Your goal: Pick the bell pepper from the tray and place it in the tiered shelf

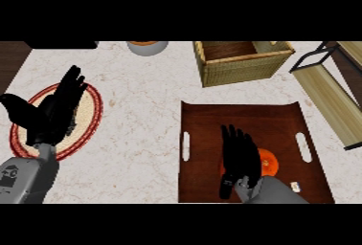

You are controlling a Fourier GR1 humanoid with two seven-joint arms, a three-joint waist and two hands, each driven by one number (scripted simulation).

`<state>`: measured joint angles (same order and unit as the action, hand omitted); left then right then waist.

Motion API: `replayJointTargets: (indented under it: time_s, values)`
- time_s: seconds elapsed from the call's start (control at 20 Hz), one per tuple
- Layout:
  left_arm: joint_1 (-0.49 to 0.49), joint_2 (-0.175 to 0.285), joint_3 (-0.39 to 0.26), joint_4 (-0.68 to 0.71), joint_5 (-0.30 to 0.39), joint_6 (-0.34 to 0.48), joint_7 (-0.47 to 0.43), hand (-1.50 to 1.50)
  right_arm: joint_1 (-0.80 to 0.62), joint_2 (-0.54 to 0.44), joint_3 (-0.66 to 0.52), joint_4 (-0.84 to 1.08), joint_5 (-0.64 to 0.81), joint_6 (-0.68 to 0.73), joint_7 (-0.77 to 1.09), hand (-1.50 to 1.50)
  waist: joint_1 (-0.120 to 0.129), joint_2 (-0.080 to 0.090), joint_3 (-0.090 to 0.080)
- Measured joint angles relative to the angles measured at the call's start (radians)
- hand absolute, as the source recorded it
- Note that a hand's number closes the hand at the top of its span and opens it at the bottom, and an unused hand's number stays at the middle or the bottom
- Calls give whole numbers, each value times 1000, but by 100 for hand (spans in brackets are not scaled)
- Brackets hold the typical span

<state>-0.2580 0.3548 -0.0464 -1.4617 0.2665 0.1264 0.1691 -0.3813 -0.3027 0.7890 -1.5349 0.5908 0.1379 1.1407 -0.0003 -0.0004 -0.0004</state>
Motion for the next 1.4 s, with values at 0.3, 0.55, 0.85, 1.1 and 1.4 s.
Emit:
replayJointTargets:
  time_s: [0.3,0.55,0.85,1.1,1.4]
  values:
    - [7,-12,12,-4,-14,-16,-5,0,41,35,-57,54,46,5,-41,-150,1,0,0]
    - [-1,-23,30,0,-26,-28,0,0,88,87,-85,113,93,2,-72,150,1,0,0]
    - [15,-55,28,-33,-59,-24,19,0,70,109,-124,168,168,26,-136,150,2,-6,-3]
    - [6,-67,47,-32,-74,-39,33,0,81,132,-135,171,260,19,-170,150,0,-5,-3]
    - [-3,-74,63,-11,-82,-52,28,0,118,144,-99,124,307,-39,-295,150,-1,-2,-1]
